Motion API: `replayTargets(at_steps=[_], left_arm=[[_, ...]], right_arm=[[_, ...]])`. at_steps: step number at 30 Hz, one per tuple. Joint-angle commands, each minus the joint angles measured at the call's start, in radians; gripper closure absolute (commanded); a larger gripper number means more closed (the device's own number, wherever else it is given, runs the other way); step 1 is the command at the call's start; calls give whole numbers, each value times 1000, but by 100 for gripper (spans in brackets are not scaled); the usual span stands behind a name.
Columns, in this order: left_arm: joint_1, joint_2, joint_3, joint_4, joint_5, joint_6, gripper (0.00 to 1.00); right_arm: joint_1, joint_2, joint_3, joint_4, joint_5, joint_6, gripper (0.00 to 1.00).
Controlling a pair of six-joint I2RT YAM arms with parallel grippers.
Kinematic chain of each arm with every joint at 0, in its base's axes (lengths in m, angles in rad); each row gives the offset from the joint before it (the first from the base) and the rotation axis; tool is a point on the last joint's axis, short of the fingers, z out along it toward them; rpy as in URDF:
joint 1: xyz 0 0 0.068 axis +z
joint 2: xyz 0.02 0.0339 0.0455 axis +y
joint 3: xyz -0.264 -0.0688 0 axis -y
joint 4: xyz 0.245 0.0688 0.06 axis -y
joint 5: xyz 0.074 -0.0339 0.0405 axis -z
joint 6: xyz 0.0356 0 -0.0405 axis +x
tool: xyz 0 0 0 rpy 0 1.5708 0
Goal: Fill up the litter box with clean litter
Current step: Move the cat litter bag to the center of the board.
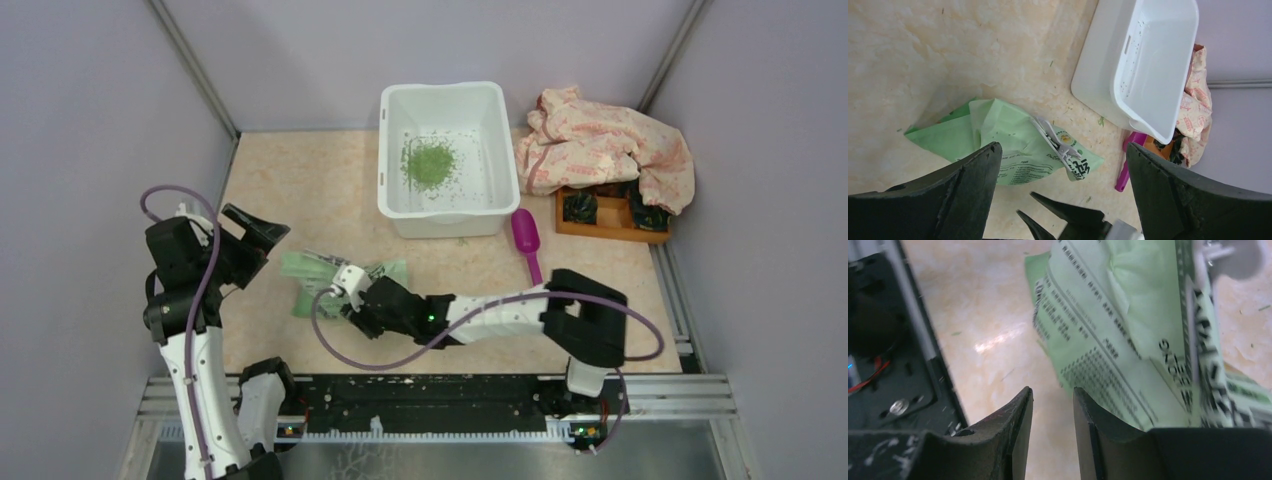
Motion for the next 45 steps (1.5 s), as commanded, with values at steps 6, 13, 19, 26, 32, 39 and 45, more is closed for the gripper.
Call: replayTargets(at_steps=[6, 13, 19, 26, 32, 39, 45], left_arm=[[5, -35, 45, -13, -25, 16, 1], [5, -61, 17, 17, 48, -27, 1], [5, -58, 32, 6, 59, -30, 1], [5, -73, 14, 3, 56, -25, 1], [4, -84, -37, 38, 52, 6, 1], [4, -140, -148, 88, 38, 24, 1], [4, -152, -156, 43, 35, 45, 1]], right_arm=[[-81, 324, 295, 108, 204, 30, 63], [-220, 394, 446, 89, 222, -68, 61], [-304, 502, 600, 8, 120, -123, 61], [-294, 338, 389, 192, -4, -118, 59], [-284, -22, 129, 227, -143, -108, 51], [-285, -190, 60, -5, -186, -101, 46], [-318, -171, -115, 31, 21, 0, 46]])
